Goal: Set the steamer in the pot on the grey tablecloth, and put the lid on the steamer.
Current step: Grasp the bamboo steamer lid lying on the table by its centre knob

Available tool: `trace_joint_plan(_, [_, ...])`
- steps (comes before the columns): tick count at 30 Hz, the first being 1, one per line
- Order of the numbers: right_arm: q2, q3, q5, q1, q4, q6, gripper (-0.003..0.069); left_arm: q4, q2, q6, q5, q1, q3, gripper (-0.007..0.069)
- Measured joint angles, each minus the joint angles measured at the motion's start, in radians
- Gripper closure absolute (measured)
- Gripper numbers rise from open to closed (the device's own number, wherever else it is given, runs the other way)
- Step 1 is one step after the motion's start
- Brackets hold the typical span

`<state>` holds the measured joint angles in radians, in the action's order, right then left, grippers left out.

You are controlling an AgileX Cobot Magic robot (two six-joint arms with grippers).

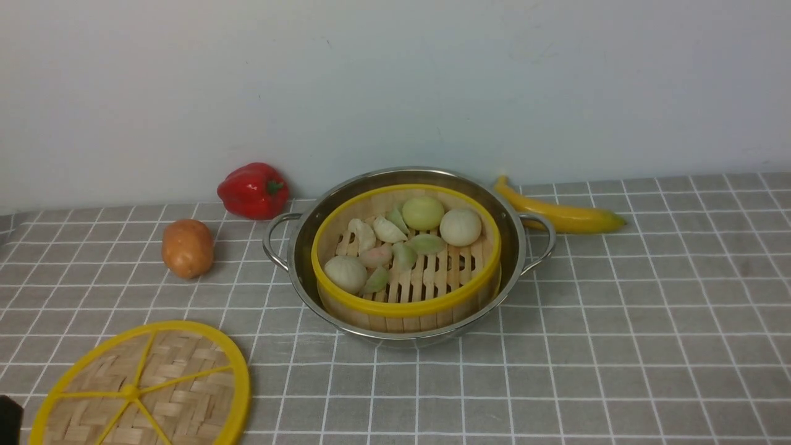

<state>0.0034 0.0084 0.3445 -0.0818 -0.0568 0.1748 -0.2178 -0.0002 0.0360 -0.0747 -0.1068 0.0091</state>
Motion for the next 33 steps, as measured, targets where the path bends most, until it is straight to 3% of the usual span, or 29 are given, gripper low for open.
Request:
trace_joint_plan(5, [0.0, 0.0, 0.0, 0.0, 0.0, 0.0, 0.0419, -0.072, 0.0, 0.043, 0.146, 0.0, 0.0, 0.0382])
trace_joint_plan(8, [0.0, 0.0, 0.0, 0.0, 0.0, 0.002, 0.0419, -0.083, 0.0, 0.062, 0.145, 0.0, -0.007, 0.0382])
trace_joint_plan(12, [0.0, 0.0, -0.001, 0.0, 0.0, 0.002, 0.0419, -0.086, 0.009, 0.059, -0.02, 0.0, -0.132, 0.0382])
trace_joint_plan(13, [0.0, 0.0, -0.001, 0.0, 0.0, 0.002, 0.0419, -0.077, 0.049, 0.049, -0.145, 0.0, -0.219, 0.0382])
trace_joint_plan(14, [0.0, 0.0, -0.001, 0.0, 0.0, 0.002, 0.0419, -0.077, 0.049, 0.047, -0.145, 0.0, -0.231, 0.0382])
trace_joint_plan(18, [0.0, 0.0, -0.001, 0.0, 0.0, 0.002, 0.0419, 0.031, 0.253, -0.036, -0.586, 0.0, -0.495, 0.0382])
trace_joint_plan(21, [0.0, 0.0, -0.001, 0.0, 0.0, 0.002, 0.0419, 0.123, 0.427, -0.071, -0.84, 0.0, -0.626, 0.0382])
trace_joint_plan(23, [0.0, 0.0, -0.001, 0.0, 0.0, 0.002, 0.0419, 0.173, 0.526, -0.077, -0.93, 0.0, -0.678, 0.0382])
trace_joint_plan(26, [0.0, 0.0, -0.001, 0.0, 0.0, 0.002, 0.0419, 0.272, 0.712, -0.096, -0.985, 0.0, -0.743, 0.0382])
trace_joint_plan(29, [0.0, 0.0, -0.001, 0.0, 0.0, 0.002, 0.0419, 0.345, 0.907, -0.112, -0.937, 0.0, -0.78, 0.0382])
trace_joint_plan(33, [0.0, 0.0, -0.001, 0.0, 0.0, 0.002, 0.0419, 0.33, 1.075, -0.116, -0.856, 0.0, -0.804, 0.0382])
